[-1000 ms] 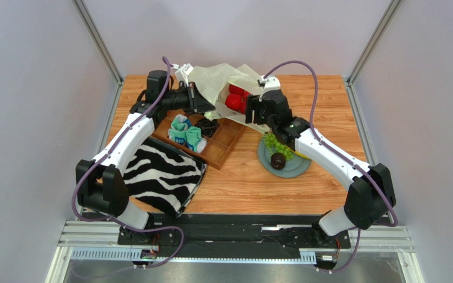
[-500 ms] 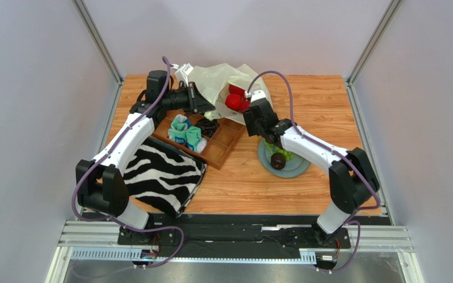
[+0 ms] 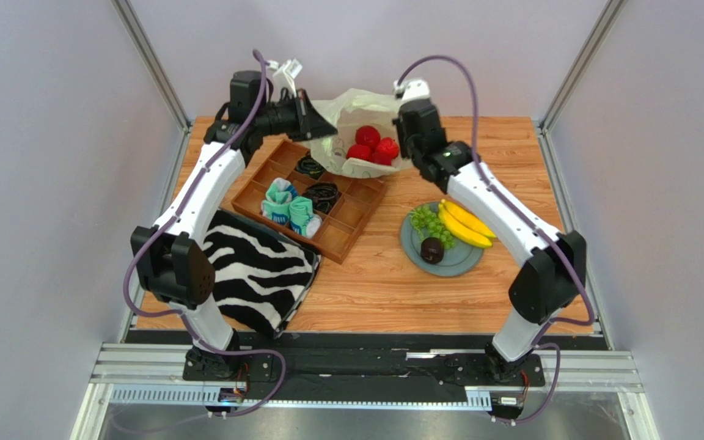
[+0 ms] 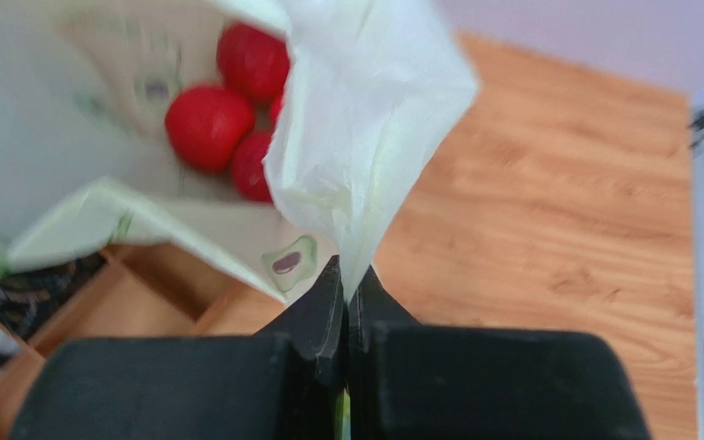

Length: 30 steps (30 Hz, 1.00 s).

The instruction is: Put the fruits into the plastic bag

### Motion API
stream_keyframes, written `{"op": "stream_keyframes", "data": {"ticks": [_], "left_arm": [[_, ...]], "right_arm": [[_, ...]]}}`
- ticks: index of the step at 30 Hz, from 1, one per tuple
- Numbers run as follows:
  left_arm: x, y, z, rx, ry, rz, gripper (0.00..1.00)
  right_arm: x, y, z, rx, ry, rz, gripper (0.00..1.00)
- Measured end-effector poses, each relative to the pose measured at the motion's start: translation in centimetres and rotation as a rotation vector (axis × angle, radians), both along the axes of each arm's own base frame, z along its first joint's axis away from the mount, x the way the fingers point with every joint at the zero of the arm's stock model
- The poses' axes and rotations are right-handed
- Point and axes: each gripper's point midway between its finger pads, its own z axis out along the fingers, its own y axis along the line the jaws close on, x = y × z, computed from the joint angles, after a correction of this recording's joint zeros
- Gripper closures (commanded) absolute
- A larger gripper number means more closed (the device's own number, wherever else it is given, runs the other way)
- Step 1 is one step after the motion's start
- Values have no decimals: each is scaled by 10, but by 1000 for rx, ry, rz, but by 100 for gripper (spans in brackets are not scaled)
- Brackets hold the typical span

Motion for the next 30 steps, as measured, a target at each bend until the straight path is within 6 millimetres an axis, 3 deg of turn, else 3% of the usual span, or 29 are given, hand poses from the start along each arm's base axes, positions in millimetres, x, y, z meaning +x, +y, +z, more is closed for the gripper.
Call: {"op": "stream_keyframes", "data": {"ticks": [5,7,9,11,14,20,23,26,27,30], "left_arm": [[32,-8,74,-42,-137,11,100],[36,-8,94,-51,-181,14,100],[37,-8,105,-55,-206,14,100],[37,-8,103,-46,-199,14,100],[41,-9,80,-18,-161,4,100],[46,-10,-21,81,23,-37,100],[38,-9,-57,118,99,-55,100],[32,-10,-76,137,127,-69,100],[29,-10,-81,140,130,-71,100],[16,-10,-87,148,145,-79,100]], "right_arm": [[15,-45,129,119,-252,-85,100],[14,-61,160,145,-315,-113,100],[12,-71,172,153,-340,-127,100],[12,-75,170,152,-335,-130,100],[18,-82,140,126,-275,-134,100],[23,-90,57,53,-103,-145,100],[19,-92,40,43,-59,-147,94],[18,-90,42,64,-60,-150,62],[18,-89,43,74,-60,-150,39],[13,-86,45,102,-48,-138,20]]}}
